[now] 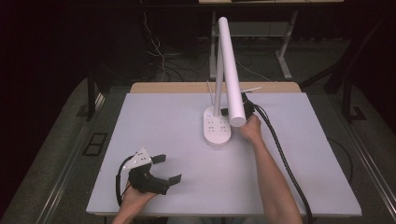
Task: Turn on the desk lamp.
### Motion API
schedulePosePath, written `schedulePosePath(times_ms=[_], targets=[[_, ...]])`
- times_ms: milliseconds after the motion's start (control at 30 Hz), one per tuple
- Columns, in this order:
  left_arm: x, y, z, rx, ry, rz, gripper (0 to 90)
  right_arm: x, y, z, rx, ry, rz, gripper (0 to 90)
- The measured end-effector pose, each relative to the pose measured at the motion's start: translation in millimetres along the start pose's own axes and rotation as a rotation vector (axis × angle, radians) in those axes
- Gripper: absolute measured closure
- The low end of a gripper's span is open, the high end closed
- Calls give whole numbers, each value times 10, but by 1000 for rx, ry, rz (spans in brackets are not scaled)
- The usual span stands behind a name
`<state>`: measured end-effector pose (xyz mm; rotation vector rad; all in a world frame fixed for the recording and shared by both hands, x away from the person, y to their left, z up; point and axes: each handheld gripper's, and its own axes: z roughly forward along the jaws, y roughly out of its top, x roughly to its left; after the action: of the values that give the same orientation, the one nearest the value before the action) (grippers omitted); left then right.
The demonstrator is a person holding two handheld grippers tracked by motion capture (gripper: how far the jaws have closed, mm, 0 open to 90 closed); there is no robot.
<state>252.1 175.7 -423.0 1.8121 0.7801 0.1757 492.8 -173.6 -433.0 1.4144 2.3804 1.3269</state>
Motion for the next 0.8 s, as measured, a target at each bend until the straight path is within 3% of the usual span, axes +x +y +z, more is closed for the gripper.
schedulePosePath(times_ms=[267,533,800], targets=[[5,-5,-4,0,0,-2,0,37,-14,-19,-6,-11,-13,898],[3,-4,21,10,-2,0,0,13,36,-145,-31,-4,-20,898],[1,-4,14,4,-2,-2,0,36,49,-242,-20,-7,-40,898]])
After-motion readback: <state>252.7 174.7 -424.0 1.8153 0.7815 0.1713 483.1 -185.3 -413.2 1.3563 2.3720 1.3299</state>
